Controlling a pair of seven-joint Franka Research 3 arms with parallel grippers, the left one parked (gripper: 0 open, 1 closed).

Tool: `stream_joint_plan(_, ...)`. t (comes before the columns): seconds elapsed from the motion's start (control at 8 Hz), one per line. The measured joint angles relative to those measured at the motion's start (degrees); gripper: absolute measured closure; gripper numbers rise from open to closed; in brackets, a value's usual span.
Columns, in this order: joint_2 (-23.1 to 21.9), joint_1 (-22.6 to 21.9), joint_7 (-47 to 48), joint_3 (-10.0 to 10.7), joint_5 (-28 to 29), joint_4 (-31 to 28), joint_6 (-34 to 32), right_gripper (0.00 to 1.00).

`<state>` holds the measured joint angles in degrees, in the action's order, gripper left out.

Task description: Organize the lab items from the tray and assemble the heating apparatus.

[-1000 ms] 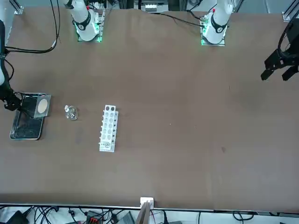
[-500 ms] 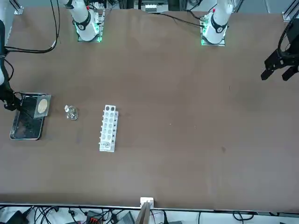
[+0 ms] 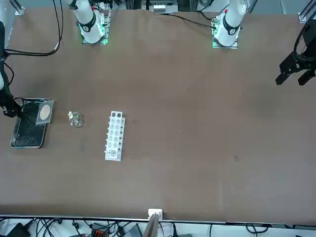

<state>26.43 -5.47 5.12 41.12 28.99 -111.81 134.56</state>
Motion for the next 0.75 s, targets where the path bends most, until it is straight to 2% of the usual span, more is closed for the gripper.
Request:
stream_joint_plan(0.5,0.0,0.0,0.0,0.0,0.0,0.0,0.0,0.68)
stream_joint_plan(0.75,0.0,0.0,0.0,0.0,0.0,0.0,-0.1,0.81)
